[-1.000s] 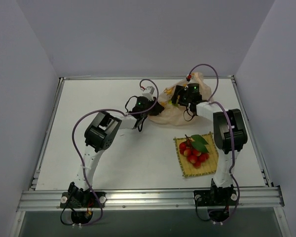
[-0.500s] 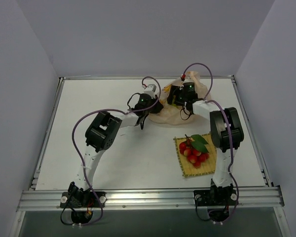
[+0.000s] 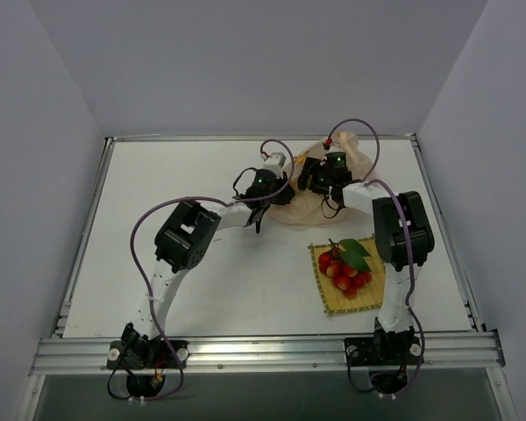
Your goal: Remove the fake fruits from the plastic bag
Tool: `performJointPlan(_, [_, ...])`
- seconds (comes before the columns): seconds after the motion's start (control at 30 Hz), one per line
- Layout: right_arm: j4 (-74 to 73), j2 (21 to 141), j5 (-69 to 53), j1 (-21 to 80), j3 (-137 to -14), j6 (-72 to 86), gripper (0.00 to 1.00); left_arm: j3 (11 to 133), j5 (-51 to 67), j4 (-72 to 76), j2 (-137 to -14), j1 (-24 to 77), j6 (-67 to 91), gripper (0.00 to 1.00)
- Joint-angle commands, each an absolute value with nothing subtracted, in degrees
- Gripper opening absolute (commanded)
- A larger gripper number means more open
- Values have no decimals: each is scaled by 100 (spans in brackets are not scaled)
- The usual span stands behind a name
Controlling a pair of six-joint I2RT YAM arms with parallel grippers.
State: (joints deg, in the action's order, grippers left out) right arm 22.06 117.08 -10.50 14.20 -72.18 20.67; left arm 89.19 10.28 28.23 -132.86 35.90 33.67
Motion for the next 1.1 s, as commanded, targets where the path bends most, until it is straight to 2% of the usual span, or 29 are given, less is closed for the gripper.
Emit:
performJointPlan(0.0, [2232, 11295, -590, 1397, -6944, 2144, 52, 8799, 1055, 3041, -12823, 3612, 3375, 2])
performJointPlan(0.07, [2399, 11015, -519, 1406, -6812, 2136, 44, 8745, 1046, 3094, -12771, 3612, 3384, 2])
performJointPlan(0.23, [2680, 10312, -106, 1406, -6452, 2057, 37, 8736, 1046, 3129, -12753, 3647, 3428, 2])
performJointPlan(0.63, [2523, 9344, -966, 1336, -6196, 2329, 37, 9307, 818, 2892, -12779, 3753, 3419, 2])
performJointPlan(0.93, [1776, 7991, -2881, 1353, -5820, 2469, 38, 10080, 747, 2786, -13034, 3762, 3551, 2])
performJointPlan(1.07, [1205, 7183, -2261, 1441, -5399, 2601, 38, 10187, 852, 2830, -13105, 3753, 3568, 2])
